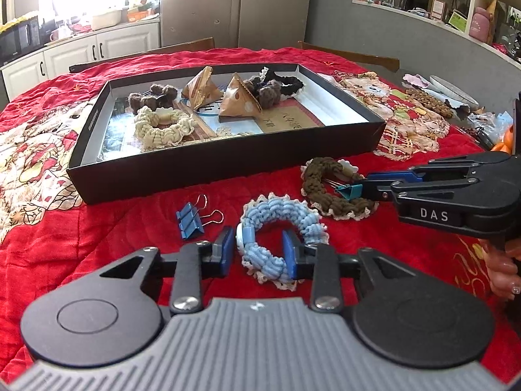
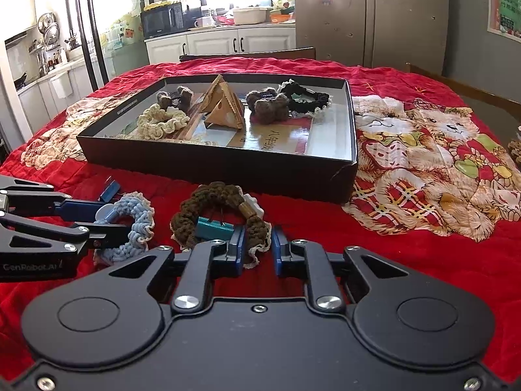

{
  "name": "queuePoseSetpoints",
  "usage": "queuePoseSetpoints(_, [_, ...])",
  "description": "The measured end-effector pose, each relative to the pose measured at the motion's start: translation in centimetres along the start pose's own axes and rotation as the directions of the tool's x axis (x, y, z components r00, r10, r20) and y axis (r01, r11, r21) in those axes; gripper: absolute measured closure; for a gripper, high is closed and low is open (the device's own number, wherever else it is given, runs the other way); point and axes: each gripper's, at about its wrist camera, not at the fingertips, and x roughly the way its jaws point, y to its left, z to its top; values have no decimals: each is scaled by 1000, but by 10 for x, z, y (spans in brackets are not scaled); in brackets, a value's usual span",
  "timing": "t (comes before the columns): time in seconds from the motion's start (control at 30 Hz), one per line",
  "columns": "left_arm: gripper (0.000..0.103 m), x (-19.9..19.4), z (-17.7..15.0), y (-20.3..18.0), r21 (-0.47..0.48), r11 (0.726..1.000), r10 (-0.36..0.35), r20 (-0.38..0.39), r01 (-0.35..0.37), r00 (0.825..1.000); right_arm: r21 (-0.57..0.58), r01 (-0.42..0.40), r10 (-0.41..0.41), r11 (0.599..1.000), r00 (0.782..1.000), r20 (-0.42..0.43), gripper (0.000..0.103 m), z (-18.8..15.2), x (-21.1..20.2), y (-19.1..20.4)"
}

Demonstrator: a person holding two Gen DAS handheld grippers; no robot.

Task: Organize objects
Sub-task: 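Grasp light blue knitted scrunchie with left tool while right tool grasps brown knitted scrunchie, then lift and carry both scrunchies with both tools over the box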

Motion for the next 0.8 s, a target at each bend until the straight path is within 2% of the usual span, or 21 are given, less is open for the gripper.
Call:
queuePoseSetpoints(0.23, [84,-2,0,3,-17,1000,8,1,-8,1000,-5,4,-3,1000,1000,21,94,0,-7,2])
queuePoseSetpoints(0.8, [87,-13,5,0,-16,1000,-9,21,9,1000,-18,-22,24,1000,993,112,94,6,-44,10])
